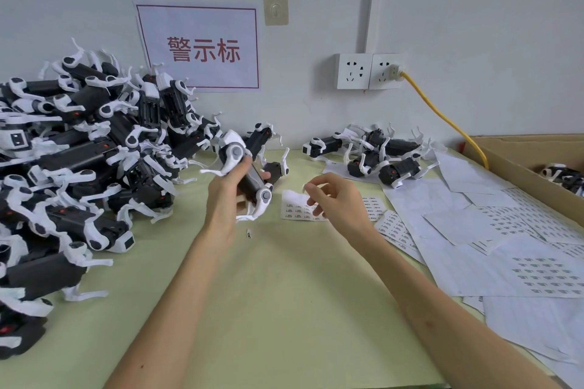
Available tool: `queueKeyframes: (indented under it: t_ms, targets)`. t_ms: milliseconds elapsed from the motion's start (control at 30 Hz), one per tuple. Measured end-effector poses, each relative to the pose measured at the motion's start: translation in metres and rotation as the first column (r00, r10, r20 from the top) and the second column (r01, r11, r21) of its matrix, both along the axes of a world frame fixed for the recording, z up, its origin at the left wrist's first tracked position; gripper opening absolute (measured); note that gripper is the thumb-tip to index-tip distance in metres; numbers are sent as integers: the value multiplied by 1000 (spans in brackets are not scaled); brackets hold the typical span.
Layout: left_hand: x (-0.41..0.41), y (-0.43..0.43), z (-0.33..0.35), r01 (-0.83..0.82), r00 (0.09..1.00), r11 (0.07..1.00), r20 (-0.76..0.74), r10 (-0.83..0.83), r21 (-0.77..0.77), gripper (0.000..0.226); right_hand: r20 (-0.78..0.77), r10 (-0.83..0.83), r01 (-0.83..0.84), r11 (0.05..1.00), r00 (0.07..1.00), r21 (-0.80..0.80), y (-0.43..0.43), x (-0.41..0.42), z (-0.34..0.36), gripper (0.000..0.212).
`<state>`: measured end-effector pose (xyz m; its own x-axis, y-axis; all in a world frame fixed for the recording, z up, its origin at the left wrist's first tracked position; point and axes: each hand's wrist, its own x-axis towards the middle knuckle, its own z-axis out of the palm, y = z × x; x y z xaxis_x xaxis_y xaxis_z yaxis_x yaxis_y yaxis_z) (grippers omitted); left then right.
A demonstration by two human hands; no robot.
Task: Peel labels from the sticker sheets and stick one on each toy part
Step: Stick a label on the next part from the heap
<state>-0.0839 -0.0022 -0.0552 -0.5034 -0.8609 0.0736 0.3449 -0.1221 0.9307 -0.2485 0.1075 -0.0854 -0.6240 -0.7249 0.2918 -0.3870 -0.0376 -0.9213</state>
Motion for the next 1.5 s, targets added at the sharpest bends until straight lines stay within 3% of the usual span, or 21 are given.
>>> queueKeyframes:
  t_ms: [100, 200, 333, 933, 1033, 1167, 1333, 1500]
  targets:
    - [9, -6, 1, 292, 956, 946, -46, -288, 140, 42, -54, 26, -27, 999, 998, -22, 0, 4, 1, 8]
    - [9, -4, 0, 406, 911, 886, -22, -412, 225, 52, -84, 58, -62, 997, 995, -50, 0, 8, 2, 12]
    - [5, -1, -2, 402, 915, 865, -89, -394, 300, 50, -105, 87, -92, 995, 991, -44, 0, 12, 3, 14]
    - [3, 5, -1, 401, 916, 890, -121, -383, 215, 48, -124, 68, -69, 998, 990, -4, 1, 11, 3, 10]
    - [-1, 8, -1, 353, 935, 923, -97, -341, 153, 46, 38, 122, -122, 992, 992, 9, 1, 11, 5, 18]
    - [-3, 14, -2, 320, 946, 944, -73, -314, 77, 43, 316, 245, -242, 969, 916, -49, 5, 8, 12, 22]
    - [-7, 18, -4, 259, 966, 963, 16, -259, -72, 36, 465, 308, -272, 951, 830, -145, 5, 3, 12, 14]
    - [-8, 22, -7, 280, 958, 942, 115, -262, -186, 34, 506, 265, -228, 964, 821, -135, 4, 1, 11, 17]
